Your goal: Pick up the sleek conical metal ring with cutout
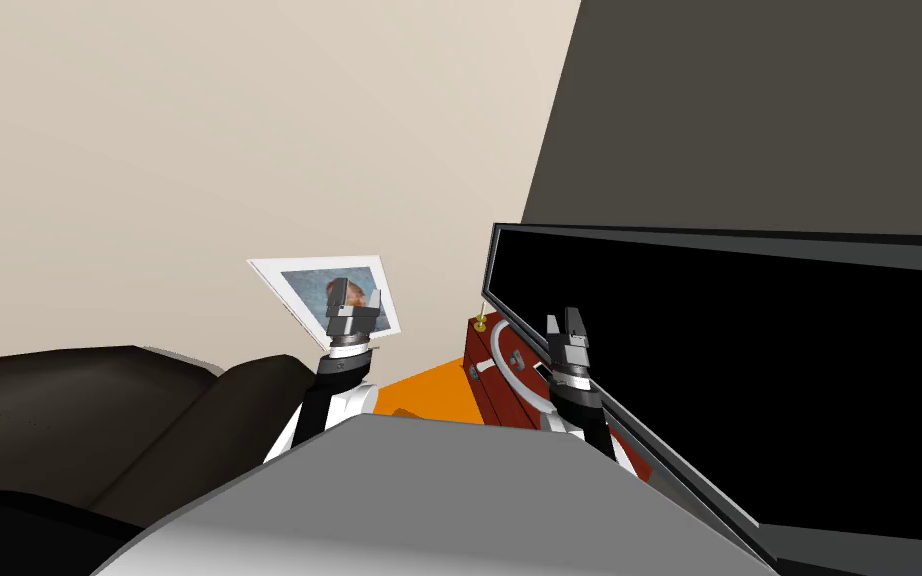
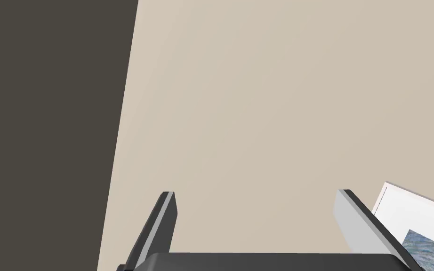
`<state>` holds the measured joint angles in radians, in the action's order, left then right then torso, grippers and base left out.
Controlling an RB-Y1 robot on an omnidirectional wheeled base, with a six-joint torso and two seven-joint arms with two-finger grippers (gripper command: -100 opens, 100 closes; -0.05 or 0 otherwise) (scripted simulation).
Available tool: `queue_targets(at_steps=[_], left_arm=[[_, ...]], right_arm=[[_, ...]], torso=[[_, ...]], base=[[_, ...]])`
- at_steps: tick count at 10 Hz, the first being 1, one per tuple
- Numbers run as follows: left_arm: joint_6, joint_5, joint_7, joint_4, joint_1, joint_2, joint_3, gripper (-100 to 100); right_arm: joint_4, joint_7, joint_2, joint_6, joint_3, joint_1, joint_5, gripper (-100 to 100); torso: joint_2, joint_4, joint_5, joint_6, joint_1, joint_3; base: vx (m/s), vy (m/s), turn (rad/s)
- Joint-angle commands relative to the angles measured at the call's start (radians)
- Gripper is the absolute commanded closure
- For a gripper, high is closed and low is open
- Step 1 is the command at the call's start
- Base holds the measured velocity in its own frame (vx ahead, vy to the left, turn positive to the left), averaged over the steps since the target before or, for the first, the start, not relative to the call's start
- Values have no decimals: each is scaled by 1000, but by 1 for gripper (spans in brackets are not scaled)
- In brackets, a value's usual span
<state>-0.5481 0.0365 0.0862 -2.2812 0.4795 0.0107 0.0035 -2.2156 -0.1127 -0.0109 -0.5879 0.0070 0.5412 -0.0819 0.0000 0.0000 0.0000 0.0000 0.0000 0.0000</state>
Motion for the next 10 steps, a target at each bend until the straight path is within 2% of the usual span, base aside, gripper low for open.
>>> queue_targets(at_steps=[1,5,10], left_arm=[[0,0,0,0,0,0,0,0],[0,0,0,0,0,0,0,0],[0,0,0,0,0,0,0,0]], right_arm=[[29,5,-42,8,6,2,-10,-100],[104,11,-125,27,19,4,-32,-100],[254,11,-261,67,42,5,-75,-100]], torso=[[0,0,0,0,0,0],[2,1,0,0,2,1],[2,0,0,0,0,1]], base=[[-27,29,27],[-33,39,25],[-24,12,59]])
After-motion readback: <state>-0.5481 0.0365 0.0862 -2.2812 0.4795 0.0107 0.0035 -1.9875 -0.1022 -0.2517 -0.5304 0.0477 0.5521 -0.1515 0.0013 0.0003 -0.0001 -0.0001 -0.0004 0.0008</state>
